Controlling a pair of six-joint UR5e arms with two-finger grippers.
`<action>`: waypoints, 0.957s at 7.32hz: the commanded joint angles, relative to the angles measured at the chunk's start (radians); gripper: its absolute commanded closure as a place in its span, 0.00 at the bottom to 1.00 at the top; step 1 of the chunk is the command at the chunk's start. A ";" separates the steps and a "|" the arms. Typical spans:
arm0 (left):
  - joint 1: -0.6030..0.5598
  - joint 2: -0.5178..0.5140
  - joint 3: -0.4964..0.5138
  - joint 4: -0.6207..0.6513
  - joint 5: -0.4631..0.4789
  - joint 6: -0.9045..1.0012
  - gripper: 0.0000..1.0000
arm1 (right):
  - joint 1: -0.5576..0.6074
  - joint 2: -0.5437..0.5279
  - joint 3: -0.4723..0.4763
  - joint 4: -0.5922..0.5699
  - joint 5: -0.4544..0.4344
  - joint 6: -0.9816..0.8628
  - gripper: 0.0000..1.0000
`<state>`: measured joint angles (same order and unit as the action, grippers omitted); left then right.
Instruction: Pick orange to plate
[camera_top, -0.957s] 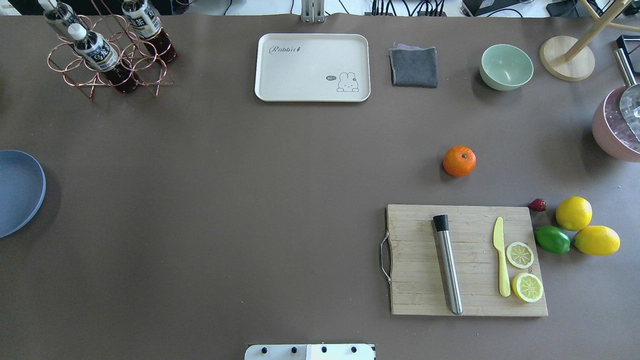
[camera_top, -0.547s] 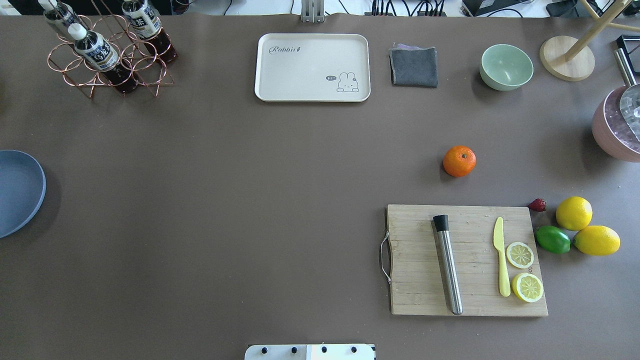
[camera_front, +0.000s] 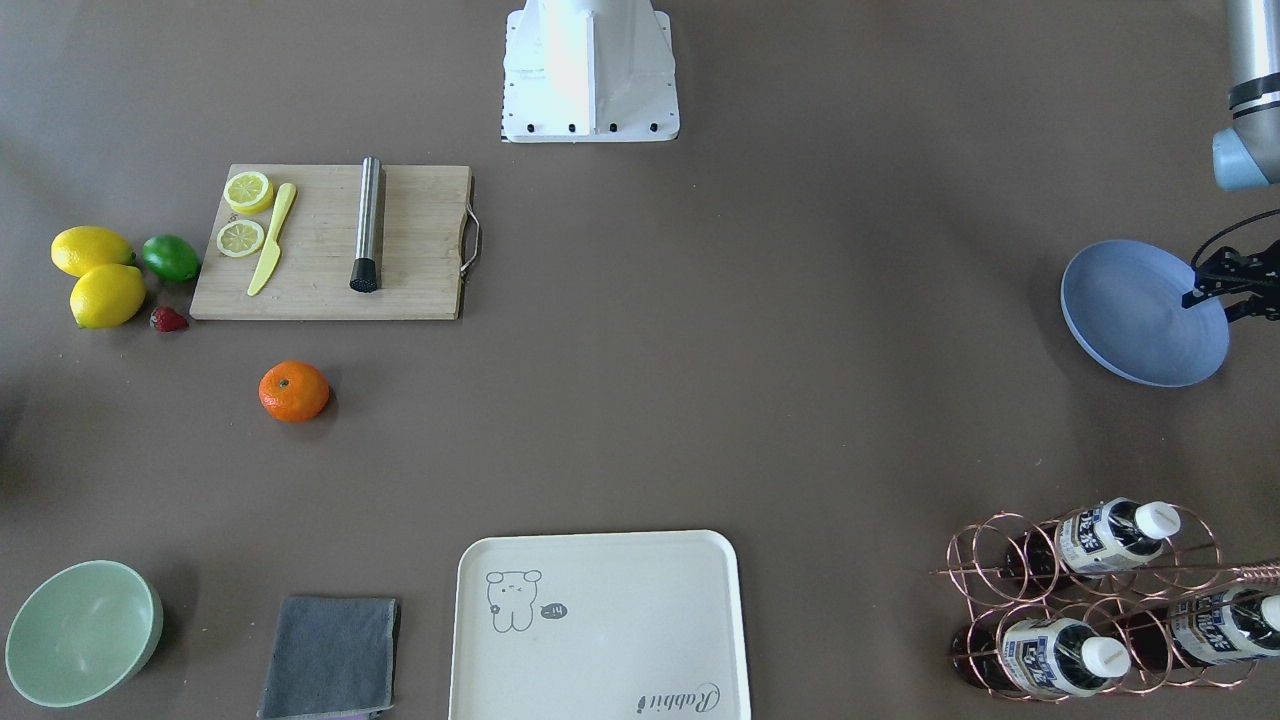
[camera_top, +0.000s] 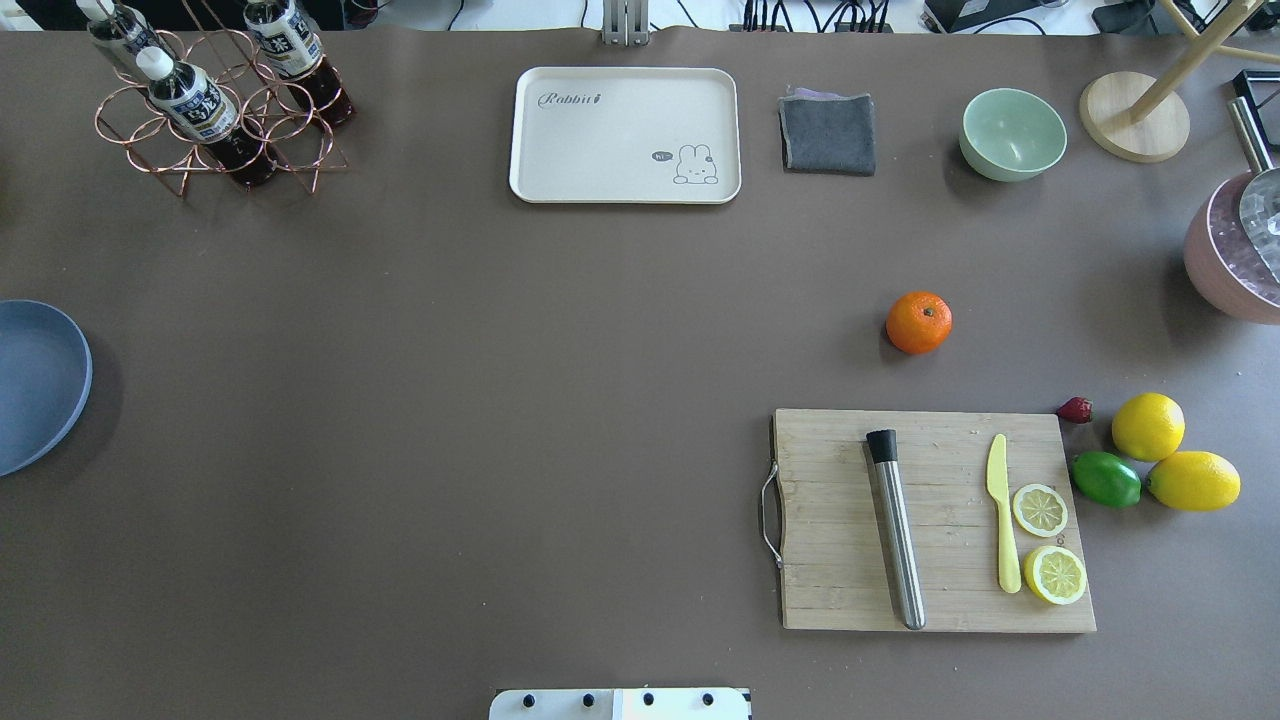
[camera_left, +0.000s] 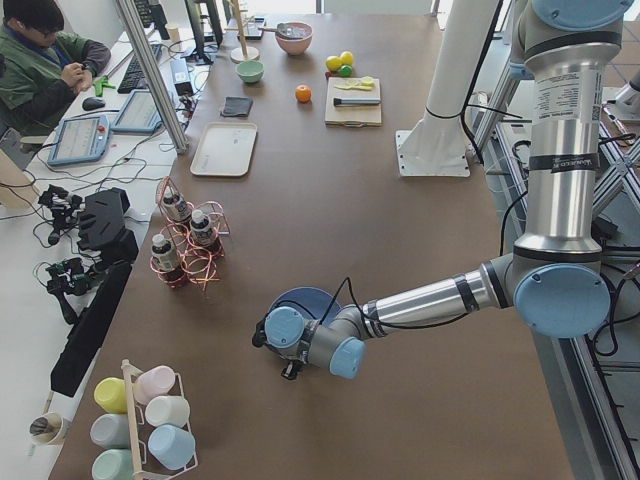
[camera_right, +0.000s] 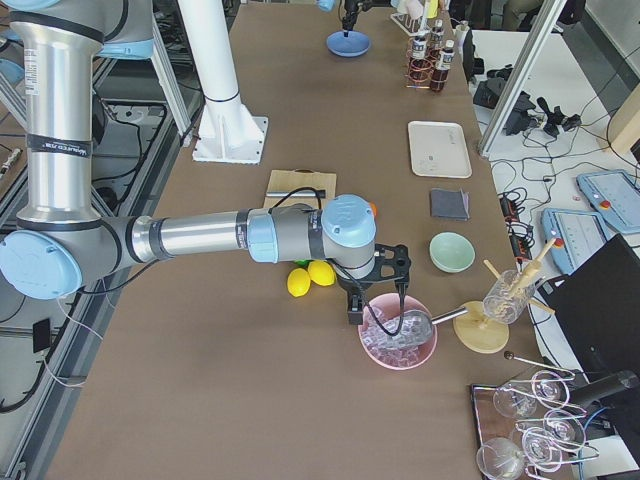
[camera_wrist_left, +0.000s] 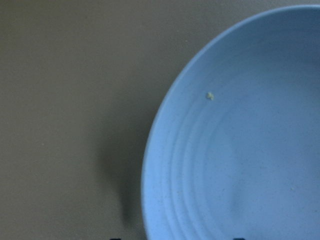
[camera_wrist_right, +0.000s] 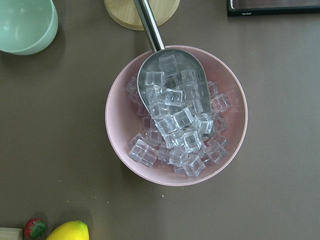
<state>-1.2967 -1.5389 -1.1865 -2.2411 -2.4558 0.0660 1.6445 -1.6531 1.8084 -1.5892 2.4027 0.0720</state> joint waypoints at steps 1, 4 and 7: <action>0.007 -0.003 0.002 0.000 0.000 0.000 1.00 | -0.002 0.001 0.000 0.000 -0.001 0.002 0.00; -0.003 -0.032 -0.036 0.009 -0.089 -0.162 1.00 | -0.002 0.001 0.009 0.000 0.001 0.015 0.00; -0.076 -0.018 -0.178 0.055 -0.297 -0.231 1.00 | -0.005 0.001 0.009 0.000 0.003 0.014 0.00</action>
<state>-1.3476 -1.5633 -1.2961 -2.2134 -2.6754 -0.1120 1.6417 -1.6521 1.8172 -1.5892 2.4037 0.0869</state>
